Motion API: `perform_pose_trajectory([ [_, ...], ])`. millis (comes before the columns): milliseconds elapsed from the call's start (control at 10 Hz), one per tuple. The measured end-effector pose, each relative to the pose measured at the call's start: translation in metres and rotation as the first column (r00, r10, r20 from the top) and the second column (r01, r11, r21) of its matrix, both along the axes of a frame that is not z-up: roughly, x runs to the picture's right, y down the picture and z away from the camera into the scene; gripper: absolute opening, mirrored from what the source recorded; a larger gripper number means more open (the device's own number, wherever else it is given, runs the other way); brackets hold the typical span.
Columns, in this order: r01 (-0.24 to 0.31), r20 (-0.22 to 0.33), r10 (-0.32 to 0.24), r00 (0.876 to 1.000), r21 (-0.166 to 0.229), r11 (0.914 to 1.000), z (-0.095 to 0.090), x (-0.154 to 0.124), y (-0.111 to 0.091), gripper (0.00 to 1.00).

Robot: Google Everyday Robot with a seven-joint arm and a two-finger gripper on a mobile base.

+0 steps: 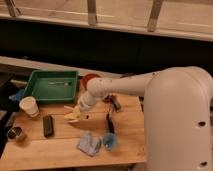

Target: Place banana in table surface

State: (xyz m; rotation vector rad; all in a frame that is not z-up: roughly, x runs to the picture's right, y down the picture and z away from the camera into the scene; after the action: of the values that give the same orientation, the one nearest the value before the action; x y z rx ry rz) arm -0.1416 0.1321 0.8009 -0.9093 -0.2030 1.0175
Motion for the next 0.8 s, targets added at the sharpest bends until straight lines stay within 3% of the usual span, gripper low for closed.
perform_pose_trajectory([
  [100,0.010,-0.005,-0.010,1.000,-0.027,0.9996,-0.001,0.003,0.011,0.16],
  [400,-0.030,-0.039,0.027,0.999,-0.080,0.9964,-0.002,0.027,0.034,0.44],
  [500,-0.044,-0.040,0.041,0.998,-0.101,0.9939,-0.002,0.028,0.043,0.58],
  [800,-0.064,-0.037,0.060,0.998,-0.129,0.9896,0.001,0.032,0.053,0.79],
])
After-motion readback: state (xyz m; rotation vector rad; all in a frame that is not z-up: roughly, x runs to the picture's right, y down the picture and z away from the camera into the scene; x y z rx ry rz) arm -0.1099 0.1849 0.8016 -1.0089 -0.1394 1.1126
